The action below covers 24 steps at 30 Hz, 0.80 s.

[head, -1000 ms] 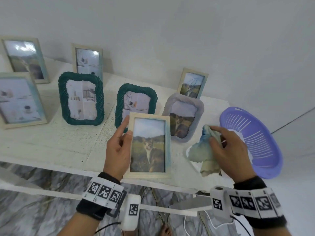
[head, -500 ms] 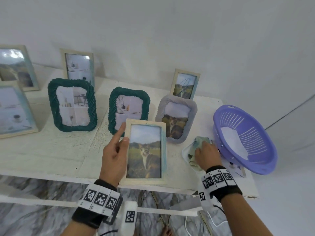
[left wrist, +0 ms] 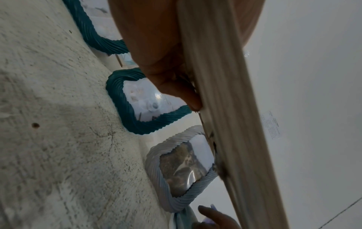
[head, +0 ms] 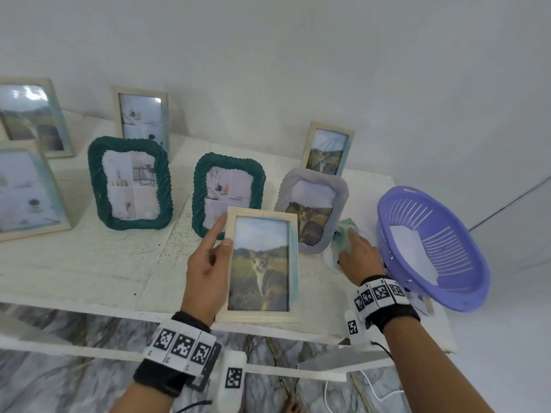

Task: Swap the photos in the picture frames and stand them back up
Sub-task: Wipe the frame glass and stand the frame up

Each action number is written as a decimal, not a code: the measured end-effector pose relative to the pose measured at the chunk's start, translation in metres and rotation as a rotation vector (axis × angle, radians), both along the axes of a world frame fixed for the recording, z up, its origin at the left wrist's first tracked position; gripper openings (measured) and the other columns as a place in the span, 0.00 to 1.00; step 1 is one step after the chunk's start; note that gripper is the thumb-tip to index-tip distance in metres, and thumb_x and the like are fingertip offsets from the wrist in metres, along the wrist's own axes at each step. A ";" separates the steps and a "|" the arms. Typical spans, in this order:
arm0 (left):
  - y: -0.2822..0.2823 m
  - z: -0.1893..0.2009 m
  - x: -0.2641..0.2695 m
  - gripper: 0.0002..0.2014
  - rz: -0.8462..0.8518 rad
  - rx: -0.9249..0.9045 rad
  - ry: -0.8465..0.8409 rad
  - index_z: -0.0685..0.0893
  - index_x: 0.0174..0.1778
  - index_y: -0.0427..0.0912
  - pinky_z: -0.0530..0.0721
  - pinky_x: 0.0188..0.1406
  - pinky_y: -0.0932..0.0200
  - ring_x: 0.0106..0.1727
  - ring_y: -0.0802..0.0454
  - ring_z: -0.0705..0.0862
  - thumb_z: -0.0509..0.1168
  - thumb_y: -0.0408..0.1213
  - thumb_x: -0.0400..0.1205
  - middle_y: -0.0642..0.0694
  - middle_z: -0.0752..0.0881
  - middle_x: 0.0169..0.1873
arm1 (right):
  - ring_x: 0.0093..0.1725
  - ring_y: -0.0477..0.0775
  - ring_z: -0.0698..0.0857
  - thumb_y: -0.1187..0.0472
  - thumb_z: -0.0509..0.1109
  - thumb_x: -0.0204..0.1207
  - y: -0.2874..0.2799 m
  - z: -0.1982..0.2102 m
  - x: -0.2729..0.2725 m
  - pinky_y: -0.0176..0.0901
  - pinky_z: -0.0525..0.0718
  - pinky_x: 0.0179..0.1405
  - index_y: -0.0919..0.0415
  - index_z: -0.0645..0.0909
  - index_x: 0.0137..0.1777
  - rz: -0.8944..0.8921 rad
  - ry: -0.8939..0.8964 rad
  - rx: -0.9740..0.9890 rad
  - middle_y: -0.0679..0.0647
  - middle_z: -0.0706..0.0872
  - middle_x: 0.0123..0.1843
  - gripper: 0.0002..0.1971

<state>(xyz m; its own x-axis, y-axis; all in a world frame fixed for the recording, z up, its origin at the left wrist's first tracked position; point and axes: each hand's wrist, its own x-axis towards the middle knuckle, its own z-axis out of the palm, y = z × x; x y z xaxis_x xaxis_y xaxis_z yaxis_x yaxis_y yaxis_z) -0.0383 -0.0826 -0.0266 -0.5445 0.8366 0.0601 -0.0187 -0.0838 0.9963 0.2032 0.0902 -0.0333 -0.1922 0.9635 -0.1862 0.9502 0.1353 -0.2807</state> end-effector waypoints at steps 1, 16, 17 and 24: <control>0.000 0.000 0.000 0.21 0.002 -0.001 0.000 0.74 0.73 0.71 0.74 0.44 0.49 0.38 0.46 0.72 0.57 0.39 0.89 0.42 0.76 0.39 | 0.69 0.68 0.75 0.64 0.62 0.80 -0.005 0.004 -0.001 0.53 0.73 0.65 0.63 0.62 0.80 0.007 0.031 0.043 0.67 0.73 0.73 0.28; 0.008 0.020 0.031 0.18 -0.103 -0.176 -0.047 0.73 0.69 0.58 0.82 0.47 0.68 0.53 0.64 0.86 0.61 0.52 0.83 0.54 0.85 0.56 | 0.51 0.63 0.83 0.52 0.65 0.84 -0.135 0.050 -0.044 0.60 0.82 0.54 0.58 0.81 0.60 -0.107 1.438 -0.436 0.61 0.87 0.52 0.12; 0.008 0.024 0.034 0.24 -0.181 -0.191 -0.050 0.71 0.72 0.60 0.82 0.47 0.72 0.54 0.71 0.84 0.61 0.57 0.80 0.60 0.83 0.60 | 0.52 0.61 0.85 0.53 0.63 0.85 -0.137 0.051 -0.044 0.59 0.83 0.54 0.54 0.81 0.61 -0.053 1.394 -0.376 0.58 0.88 0.53 0.11; 0.005 0.041 0.046 0.46 -0.470 -0.238 -0.435 0.77 0.72 0.46 0.82 0.65 0.40 0.64 0.44 0.86 0.69 0.73 0.64 0.43 0.89 0.60 | 0.50 0.58 0.87 0.60 0.64 0.83 -0.147 0.051 -0.054 0.60 0.88 0.49 0.48 0.80 0.64 0.269 1.142 -0.130 0.50 0.86 0.55 0.12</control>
<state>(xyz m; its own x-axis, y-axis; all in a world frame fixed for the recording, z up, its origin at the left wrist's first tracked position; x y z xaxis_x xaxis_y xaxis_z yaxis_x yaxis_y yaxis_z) 0.0082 -0.0780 0.0147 -0.0531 0.9535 -0.2967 -0.4021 0.2516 0.8803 0.1491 -0.0572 0.0181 -0.5048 0.8531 0.1320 0.0843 0.2009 -0.9760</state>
